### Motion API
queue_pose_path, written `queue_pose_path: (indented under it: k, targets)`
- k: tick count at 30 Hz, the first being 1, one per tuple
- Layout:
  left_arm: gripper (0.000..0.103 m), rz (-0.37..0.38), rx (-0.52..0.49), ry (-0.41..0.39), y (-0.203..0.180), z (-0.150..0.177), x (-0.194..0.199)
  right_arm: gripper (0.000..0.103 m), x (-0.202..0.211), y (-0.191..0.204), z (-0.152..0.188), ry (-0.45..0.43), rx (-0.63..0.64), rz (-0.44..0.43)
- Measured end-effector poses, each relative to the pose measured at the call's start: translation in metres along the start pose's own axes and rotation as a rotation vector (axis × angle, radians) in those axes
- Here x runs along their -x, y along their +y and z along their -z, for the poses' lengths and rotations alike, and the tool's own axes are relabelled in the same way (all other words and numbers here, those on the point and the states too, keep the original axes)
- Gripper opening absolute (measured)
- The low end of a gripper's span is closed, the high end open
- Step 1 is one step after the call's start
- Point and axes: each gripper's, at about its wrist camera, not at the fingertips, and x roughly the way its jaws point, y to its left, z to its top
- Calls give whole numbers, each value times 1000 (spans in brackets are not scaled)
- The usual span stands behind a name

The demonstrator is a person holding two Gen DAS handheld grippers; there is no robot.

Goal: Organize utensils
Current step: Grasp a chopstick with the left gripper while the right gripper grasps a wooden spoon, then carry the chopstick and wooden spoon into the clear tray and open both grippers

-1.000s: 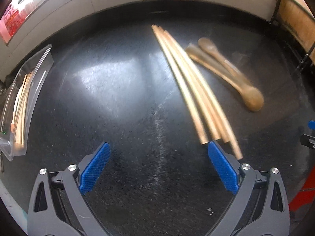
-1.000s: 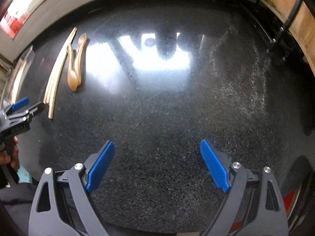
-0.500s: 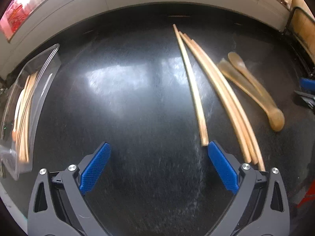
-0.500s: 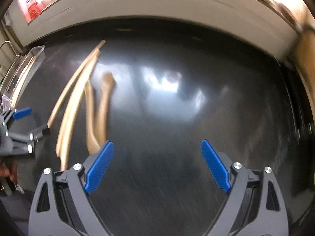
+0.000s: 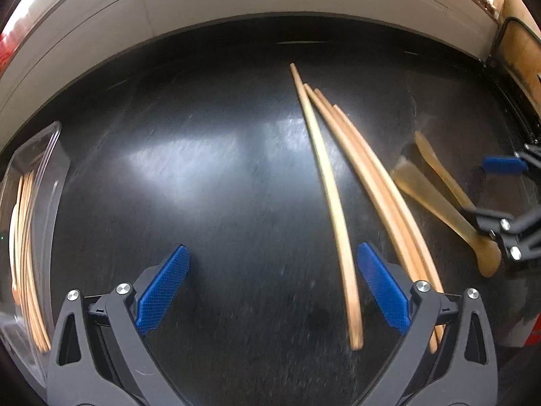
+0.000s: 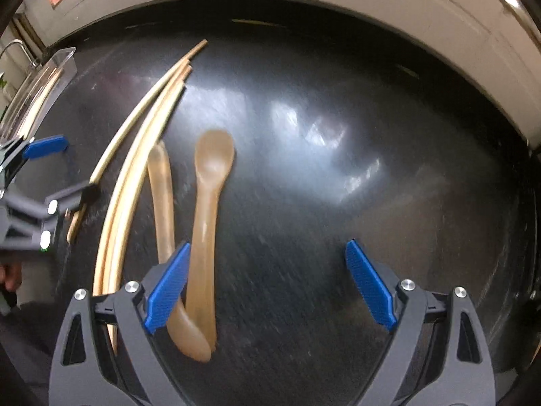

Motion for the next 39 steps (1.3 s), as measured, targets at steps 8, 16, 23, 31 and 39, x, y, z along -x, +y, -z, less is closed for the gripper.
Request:
queue_pose_path:
  k: [8,16,23,31,39]
  targets:
    - [97,21,-42,-22,-7,-28,-17,90,1,-5,8,-10,18,-15]
    - [30,37,-66,-50,-22,-40,-11,14,12,24,0,-33,80,-91]
    - [6,79,-26,-28,-25,-47,-9,11,21,16,-3,-53,2,-126]
    - [6,96,49,-103,-6,-51,42,11,60,-8,-8,-163,-171,-158]
    - [6,97,93,-177,6,-39,90,10,128,-24,0,-332,-264,-165]
